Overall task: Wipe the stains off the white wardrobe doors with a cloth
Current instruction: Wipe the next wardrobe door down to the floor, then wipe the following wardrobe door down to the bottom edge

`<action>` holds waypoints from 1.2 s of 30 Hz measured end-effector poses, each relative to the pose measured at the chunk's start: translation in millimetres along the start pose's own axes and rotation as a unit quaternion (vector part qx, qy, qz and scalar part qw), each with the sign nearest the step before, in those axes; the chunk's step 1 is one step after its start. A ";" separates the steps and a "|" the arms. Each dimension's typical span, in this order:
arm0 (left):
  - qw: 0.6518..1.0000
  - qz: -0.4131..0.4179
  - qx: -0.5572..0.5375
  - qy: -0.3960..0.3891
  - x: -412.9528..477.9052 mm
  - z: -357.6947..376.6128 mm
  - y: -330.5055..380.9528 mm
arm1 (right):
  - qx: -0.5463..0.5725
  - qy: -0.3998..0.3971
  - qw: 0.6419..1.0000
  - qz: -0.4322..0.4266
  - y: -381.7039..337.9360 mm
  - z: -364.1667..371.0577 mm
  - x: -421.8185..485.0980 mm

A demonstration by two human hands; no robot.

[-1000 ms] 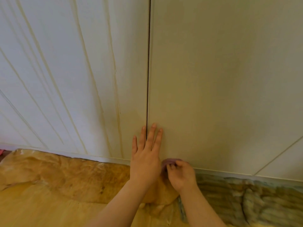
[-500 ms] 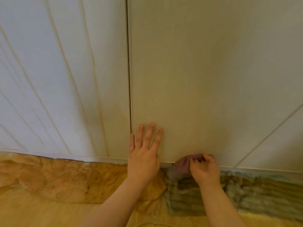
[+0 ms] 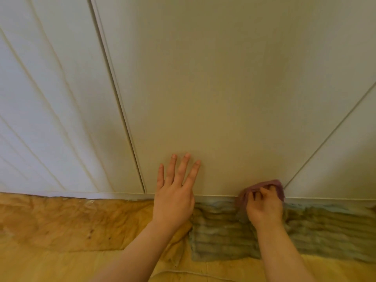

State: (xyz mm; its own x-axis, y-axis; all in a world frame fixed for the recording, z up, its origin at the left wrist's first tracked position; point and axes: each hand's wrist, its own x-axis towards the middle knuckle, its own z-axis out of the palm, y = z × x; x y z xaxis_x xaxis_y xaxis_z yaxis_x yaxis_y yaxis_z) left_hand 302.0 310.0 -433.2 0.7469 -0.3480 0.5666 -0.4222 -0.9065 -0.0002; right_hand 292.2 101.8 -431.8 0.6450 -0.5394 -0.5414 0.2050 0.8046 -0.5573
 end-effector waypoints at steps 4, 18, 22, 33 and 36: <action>1.000 -0.014 0.010 0.017 -3.1 -0.3 -4.7 | -0.064 0.006 0.994 -0.085 15.1 15.8 -11.7; 0.871 -0.286 -0.292 -0.274 -1.2 -23.5 -41.0 | -0.213 -0.079 0.949 0.216 120.8 57.6 -88.5; 0.740 -0.399 -0.419 -0.342 6.4 -32.6 -60.8 | -0.301 -0.076 0.921 0.235 142.8 70.8 -102.1; 0.622 -0.437 -0.457 -0.461 38.3 -156.1 -134.0 | -0.411 -0.077 0.860 0.292 131.3 151.9 -205.1; 0.625 -0.452 -0.453 -0.448 69.1 -225.9 -148.6 | -0.422 -0.089 0.853 0.294 100.1 202.2 -261.9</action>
State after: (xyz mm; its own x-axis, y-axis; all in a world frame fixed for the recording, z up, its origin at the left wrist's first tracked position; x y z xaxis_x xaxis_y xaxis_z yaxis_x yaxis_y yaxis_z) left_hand 300.4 474.6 -207.8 0.7071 -0.1540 -0.6901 0.5651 -0.4636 0.6824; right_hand 292.7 373.8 -218.5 0.5713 0.0026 -0.8208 -0.7468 0.4166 -0.5184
